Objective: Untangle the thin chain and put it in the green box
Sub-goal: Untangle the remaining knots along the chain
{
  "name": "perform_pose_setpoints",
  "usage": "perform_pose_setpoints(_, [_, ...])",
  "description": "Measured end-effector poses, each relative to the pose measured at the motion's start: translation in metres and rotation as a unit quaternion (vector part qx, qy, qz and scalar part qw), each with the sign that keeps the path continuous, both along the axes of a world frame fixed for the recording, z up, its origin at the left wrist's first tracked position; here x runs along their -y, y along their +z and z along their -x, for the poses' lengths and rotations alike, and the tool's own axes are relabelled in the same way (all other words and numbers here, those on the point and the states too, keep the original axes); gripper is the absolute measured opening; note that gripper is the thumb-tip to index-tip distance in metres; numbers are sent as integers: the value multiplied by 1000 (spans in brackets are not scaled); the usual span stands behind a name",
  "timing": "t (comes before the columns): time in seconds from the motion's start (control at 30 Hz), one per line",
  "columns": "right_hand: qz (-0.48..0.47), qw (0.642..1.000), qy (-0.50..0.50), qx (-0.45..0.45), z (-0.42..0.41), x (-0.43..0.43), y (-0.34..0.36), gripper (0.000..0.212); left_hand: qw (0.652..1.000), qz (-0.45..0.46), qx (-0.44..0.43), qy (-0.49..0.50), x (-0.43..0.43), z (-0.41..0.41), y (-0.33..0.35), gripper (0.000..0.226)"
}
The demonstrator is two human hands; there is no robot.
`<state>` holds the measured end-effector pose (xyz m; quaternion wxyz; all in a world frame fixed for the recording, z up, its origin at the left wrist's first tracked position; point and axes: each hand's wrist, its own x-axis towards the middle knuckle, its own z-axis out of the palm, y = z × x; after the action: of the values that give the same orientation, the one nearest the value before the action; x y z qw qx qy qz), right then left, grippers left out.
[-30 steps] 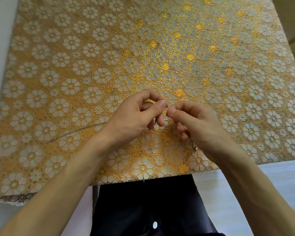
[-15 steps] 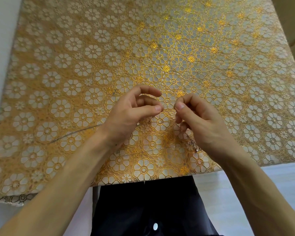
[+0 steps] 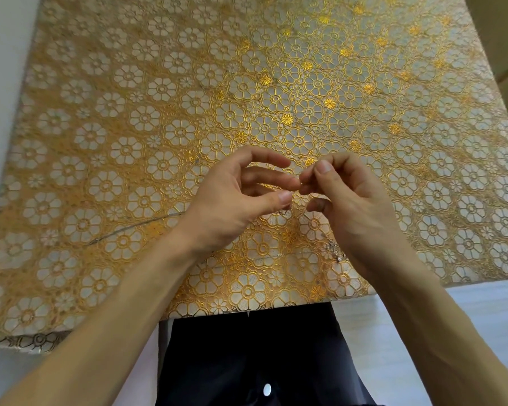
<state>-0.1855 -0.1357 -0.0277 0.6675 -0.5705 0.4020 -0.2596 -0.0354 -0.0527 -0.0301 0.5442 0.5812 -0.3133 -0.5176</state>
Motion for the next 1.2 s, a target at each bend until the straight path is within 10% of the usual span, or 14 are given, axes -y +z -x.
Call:
perform_pose_setpoints(0.53, [-97, 993, -56, 34, 0, 2, 11, 17, 995, -46, 82, -33, -2, -2, 0, 29])
perform_pose_setpoints(0.9, [-92, 993, -55, 43, 1, 7, 10, 16, 943, -71, 321, -46, -8, -12, 3, 13])
perform_pose_setpoints(1.2, [-140, 985, -85, 57, 1, 10, 6, 14, 956, -31, 290, -43, -17, -23, 7, 11])
